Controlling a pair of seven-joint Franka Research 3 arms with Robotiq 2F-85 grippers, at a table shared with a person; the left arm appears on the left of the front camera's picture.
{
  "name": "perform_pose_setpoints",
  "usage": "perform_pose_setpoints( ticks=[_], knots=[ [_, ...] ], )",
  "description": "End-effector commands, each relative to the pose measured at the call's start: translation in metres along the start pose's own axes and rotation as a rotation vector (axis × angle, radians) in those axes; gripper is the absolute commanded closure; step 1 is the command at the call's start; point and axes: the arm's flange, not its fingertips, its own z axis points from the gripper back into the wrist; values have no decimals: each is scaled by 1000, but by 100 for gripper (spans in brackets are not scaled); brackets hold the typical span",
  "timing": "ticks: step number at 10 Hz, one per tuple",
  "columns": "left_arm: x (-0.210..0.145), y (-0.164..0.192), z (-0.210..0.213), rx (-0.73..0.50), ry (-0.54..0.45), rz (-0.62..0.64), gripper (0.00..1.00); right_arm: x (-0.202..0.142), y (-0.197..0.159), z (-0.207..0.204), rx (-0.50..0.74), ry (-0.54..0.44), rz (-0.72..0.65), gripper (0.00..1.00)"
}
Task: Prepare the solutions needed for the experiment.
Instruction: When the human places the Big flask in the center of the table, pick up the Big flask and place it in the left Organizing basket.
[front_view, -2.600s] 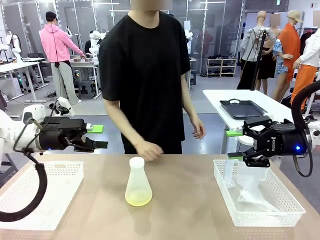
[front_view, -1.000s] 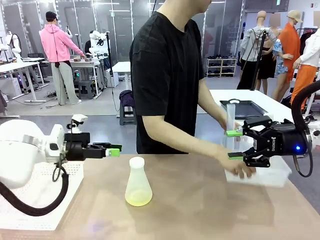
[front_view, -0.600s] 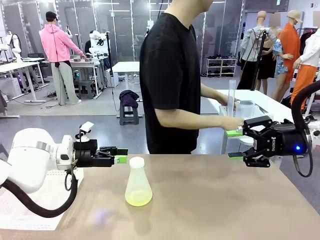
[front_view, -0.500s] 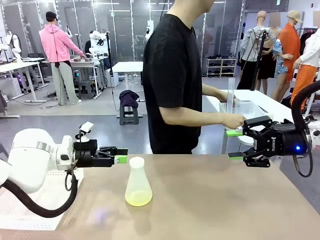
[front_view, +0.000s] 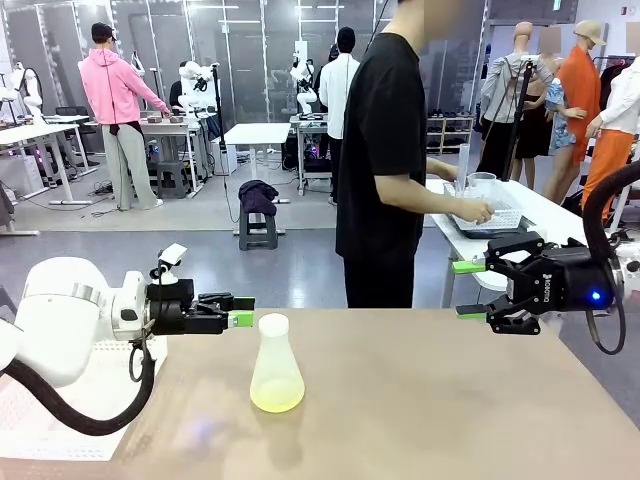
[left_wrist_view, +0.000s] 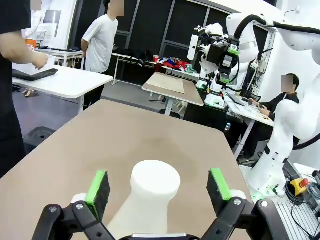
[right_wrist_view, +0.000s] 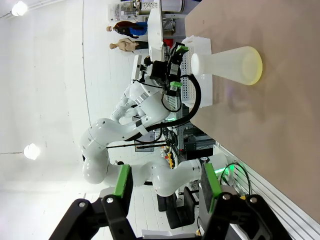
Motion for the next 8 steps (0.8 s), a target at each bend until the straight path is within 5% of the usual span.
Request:
perform_pose_setpoints(
  ticks=[1, 8],
  knots=[
    [-9, 10, -7, -20, -12, -54, 0, 1, 2, -1, 13, -2, -1, 30],
    [-42, 36, -15, -115, 78, -252, 0, 1, 2, -1, 13, -2, -1, 30]
  ],
)
